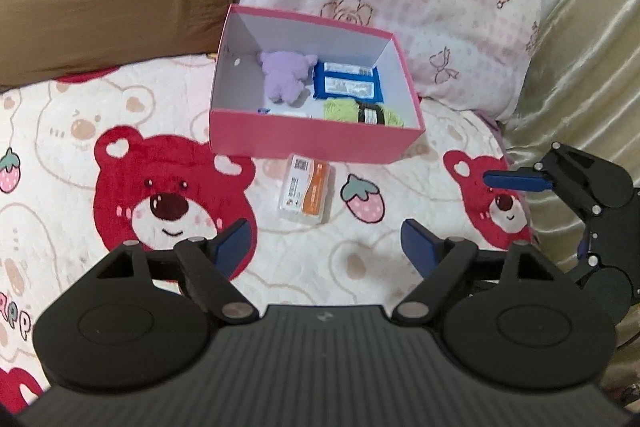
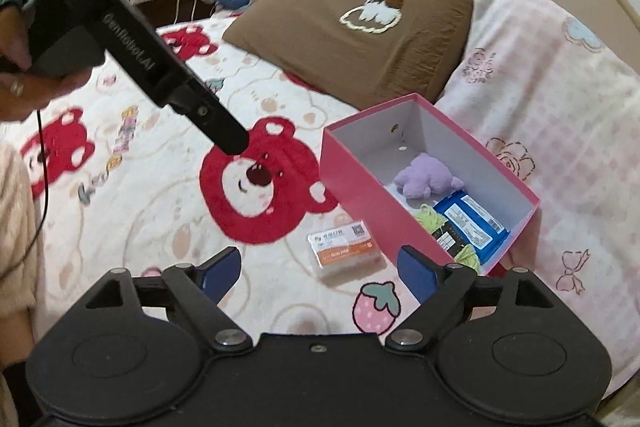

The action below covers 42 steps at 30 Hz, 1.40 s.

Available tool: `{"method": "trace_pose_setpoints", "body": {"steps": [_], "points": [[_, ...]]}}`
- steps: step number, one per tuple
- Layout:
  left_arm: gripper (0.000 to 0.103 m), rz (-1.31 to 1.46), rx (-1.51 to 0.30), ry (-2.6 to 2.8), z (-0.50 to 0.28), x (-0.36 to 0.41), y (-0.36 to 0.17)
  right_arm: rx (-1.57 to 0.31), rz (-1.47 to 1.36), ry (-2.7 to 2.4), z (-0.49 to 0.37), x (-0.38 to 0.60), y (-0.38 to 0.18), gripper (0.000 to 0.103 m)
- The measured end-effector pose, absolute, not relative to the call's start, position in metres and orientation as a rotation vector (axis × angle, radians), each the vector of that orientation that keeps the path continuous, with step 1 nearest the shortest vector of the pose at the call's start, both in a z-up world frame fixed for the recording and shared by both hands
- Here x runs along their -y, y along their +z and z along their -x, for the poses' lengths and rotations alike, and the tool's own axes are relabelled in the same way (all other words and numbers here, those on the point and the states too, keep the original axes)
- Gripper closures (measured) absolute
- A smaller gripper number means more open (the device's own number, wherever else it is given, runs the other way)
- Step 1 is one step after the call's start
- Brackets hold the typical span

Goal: Organize objects
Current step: 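Withdraw the left tool from the box toward the clear plastic box, then lower the open left gripper around the clear orange-labelled plastic box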

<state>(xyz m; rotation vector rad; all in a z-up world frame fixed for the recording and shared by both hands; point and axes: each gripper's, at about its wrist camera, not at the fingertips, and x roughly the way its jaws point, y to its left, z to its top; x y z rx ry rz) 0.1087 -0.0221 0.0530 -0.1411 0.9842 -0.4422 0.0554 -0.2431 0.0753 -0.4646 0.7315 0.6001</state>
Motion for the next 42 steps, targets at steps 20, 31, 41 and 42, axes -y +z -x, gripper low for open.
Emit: {"method": "trace_pose_setpoints", "body": {"steps": [20,31,41,42], "points": [[0.008,0.243,-0.992,-0.409,-0.128,0.026,-0.036,-0.819,0.534,0.712,-0.06,0.23,0.008,0.012],[0.008,0.279,-0.938,-0.458,-0.141,0.028,-0.078,-0.866,0.467,0.649,-0.091,0.222,-0.029,0.012],[0.01,0.429,-0.915,-0.479,-0.157,0.016,-0.1,-0.861,0.453,0.601,-0.138,0.227,-0.053,0.012],[0.01,0.437,-0.912,-0.477,-0.158,0.015,-0.103,-0.859,0.447,0.594,-0.143,0.229,-0.056,0.012]]}}
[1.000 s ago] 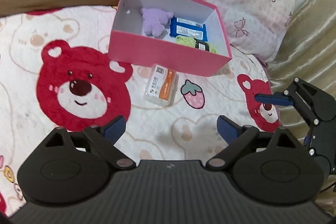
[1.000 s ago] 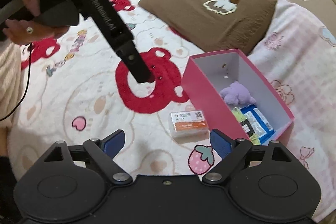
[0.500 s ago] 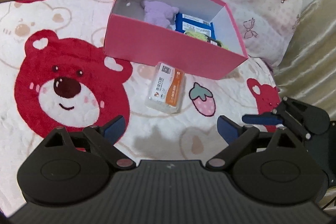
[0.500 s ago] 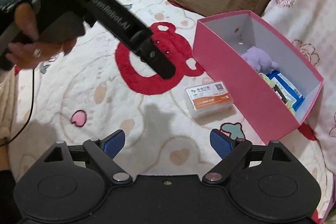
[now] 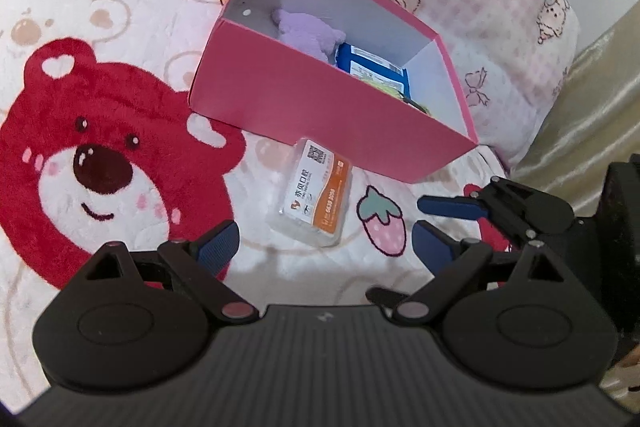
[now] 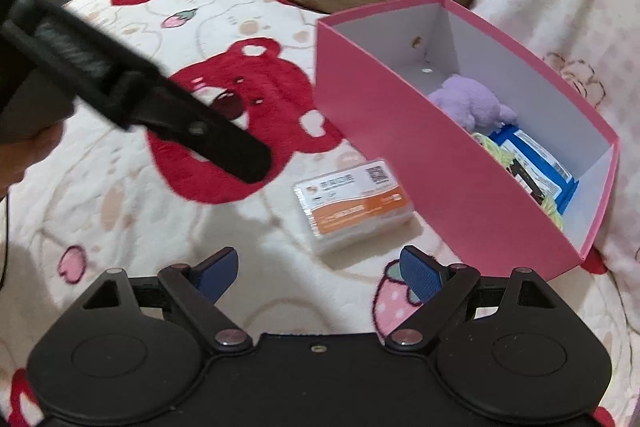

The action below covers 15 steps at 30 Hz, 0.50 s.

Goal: Organize objects
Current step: 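Lower the open left gripper around the clear orange-labelled plastic box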

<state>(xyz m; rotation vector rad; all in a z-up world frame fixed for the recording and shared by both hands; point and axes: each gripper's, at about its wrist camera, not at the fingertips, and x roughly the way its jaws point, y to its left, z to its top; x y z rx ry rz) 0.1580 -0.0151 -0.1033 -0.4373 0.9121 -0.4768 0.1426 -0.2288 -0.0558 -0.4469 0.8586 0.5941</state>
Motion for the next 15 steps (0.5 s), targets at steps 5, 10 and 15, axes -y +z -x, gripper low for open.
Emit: {"method": "trace_pose_setpoints", "body": {"steps": [5,10,15], "points": [[0.011,0.439,-0.897,-0.386,-0.164,0.016,-0.117,-0.837,0.443,0.54,-0.157,0.233,-0.072,0.012],[0.016,0.466,-0.913,-0.378,-0.176,0.018,-0.133,-0.822,0.427,0.536,-0.166,0.229,-0.092,0.012],[0.032,0.491,-0.907,-0.395,-0.18,0.022,-0.147,-0.796,0.562,0.528,-0.173,0.218,-0.11,0.012]]}}
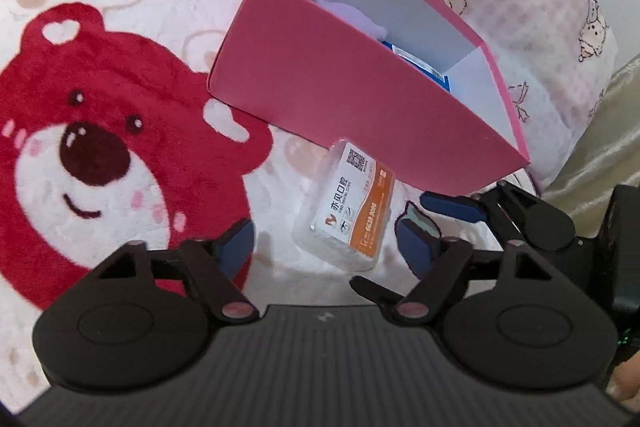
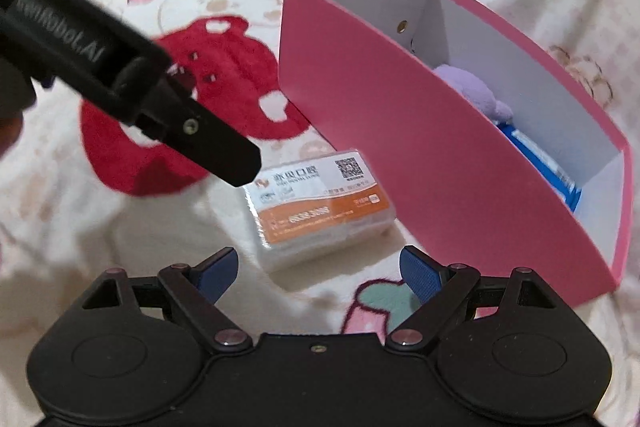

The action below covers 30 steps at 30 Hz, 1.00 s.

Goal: Organize objects
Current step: 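Lower the open left gripper around the clear orange-labelled plastic box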

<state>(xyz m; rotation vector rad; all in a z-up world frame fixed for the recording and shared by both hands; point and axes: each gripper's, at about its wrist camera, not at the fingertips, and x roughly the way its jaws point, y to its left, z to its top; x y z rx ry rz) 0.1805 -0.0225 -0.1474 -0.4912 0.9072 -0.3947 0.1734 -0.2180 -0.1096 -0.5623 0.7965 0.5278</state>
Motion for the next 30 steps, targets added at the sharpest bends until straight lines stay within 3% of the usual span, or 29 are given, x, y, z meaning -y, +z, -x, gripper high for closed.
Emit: {"method": "trace_pose_setpoints", "body": {"steps": [1,8,15,20,24,30], "points": [[0.039,0.508,-0.893,-0.383,-0.18,0.02,-0.15,-0.797,0.58,0.528,-0.175,0.217,-0.112,0.012],[0.048,0.539,-0.899,-0.429,-0.184,0.02,-0.161,-0.796,0.605,0.533,-0.185,0.216,-0.121,0.012],[0.053,0.558,-0.934,-0.442,-0.183,0.02,-0.173,-0.78,0.623,0.551,-0.196,0.214,-0.13,0.002],[0.054,0.589,-0.951,-0.453,-0.184,0.019,-0.179,-0.749,0.644,0.581,-0.199,0.212,-0.133,0.001],[0.065,0.592,-0.944,-0.452,-0.185,0.017,-0.181,-0.742,0.641,0.606,-0.201,0.209,-0.134,0.001],[0.066,0.606,-0.941,-0.448,-0.187,0.015,-0.184,-0.738,0.61,0.613,-0.2,0.213,-0.135,0.001]]}}
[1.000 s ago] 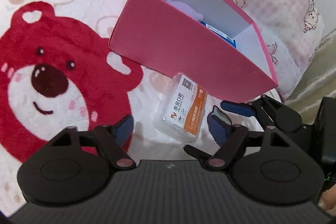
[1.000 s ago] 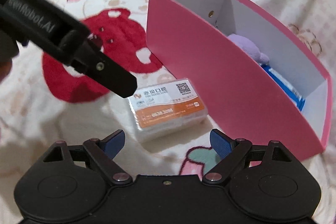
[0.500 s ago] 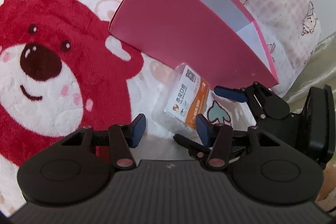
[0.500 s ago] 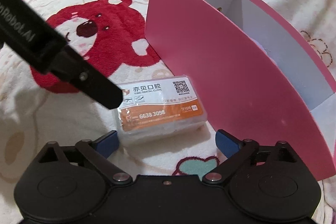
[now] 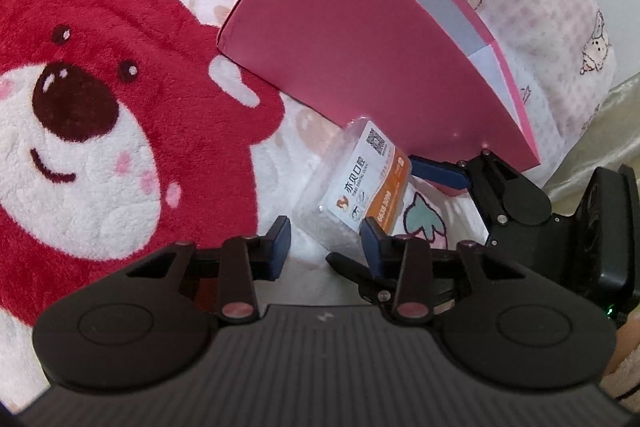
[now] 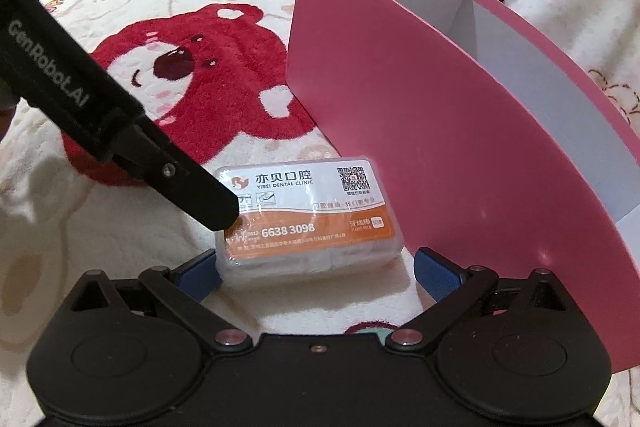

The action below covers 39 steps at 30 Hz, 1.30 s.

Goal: Organize objects
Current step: 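Lower the open left gripper around the clear orange-labelled plastic box, then close the left gripper on the clear plastic box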

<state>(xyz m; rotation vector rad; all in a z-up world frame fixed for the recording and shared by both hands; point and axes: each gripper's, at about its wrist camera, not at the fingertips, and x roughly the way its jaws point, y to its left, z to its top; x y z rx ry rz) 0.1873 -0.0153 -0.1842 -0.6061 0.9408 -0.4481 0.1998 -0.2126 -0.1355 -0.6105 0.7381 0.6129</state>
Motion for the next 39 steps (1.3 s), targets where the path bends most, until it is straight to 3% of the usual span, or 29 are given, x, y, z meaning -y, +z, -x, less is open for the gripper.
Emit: {"method": "trace_pose_setpoints", "body": {"steps": [19,32,39], "points": [[0.074,0.602,-0.983,-0.48,-0.198,0.012,-0.176,-0.815,0.494,0.588,-0.184,0.201,-0.125,0.002],[0.066,0.399,-1.086,-0.447,-0.202,0.028,-0.158,-1.015,0.132,0.474,-0.153,0.198,-0.116,0.003],[0.072,0.399,-1.095,-0.458,-0.191,0.022,-0.155,-1.038,0.025,0.377,-0.156,0.189,-0.115,0.004]]}}
